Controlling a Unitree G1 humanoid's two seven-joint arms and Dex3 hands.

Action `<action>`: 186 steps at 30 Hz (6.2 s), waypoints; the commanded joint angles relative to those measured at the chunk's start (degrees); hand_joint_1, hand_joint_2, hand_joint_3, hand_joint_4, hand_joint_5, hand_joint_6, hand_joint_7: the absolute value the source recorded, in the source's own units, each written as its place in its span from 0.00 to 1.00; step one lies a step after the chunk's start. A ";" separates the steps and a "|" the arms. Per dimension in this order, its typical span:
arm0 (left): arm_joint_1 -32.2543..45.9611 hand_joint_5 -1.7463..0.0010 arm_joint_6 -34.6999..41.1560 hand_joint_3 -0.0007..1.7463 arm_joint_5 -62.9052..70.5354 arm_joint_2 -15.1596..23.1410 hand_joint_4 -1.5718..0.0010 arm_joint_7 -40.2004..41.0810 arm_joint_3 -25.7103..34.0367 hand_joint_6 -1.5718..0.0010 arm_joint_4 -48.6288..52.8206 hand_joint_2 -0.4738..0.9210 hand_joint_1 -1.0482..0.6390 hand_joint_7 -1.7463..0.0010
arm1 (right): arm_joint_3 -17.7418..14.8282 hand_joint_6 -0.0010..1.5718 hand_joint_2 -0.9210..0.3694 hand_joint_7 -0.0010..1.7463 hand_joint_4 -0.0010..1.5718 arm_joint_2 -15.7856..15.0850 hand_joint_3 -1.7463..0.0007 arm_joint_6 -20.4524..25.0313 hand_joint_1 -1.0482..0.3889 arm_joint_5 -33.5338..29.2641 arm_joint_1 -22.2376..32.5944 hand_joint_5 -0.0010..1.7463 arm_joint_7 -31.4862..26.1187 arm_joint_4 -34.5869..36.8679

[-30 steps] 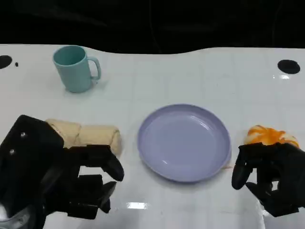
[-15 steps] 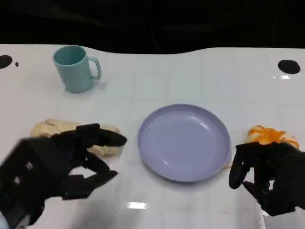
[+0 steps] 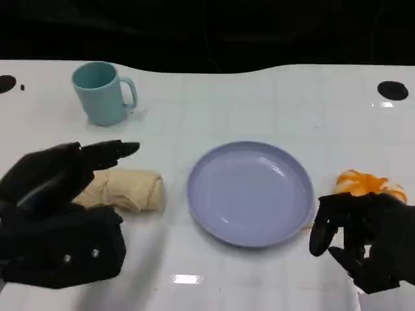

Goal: Grasp the towel on the left side of the plate with the left hand and place it into the plate.

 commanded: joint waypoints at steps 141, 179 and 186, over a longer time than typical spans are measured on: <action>-1.27 0.24 17.18 0.31 -21.33 -21.22 0.62 -13.37 3.71 0.57 -11.25 0.91 0.48 0.58 | 0.61 0.45 0.26 0.80 0.46 -0.17 0.40 1.47 0.73 -0.01 0.39 0.98 -0.40 -2.07; 9.68 0.00 38.03 0.48 -49.79 -13.43 0.58 -9.77 14.75 0.61 -13.50 0.89 0.49 0.11 | -0.23 0.44 0.26 0.80 0.45 -0.74 0.40 -0.53 0.74 0.52 -0.10 0.99 -0.02 0.29; 9.38 0.00 37.22 0.48 -49.13 -12.82 0.58 -8.96 13.44 0.61 -12.90 0.89 0.48 0.11 | -0.27 0.45 0.27 0.80 0.45 -0.55 0.39 -1.39 0.73 0.59 -0.13 1.00 -0.04 1.26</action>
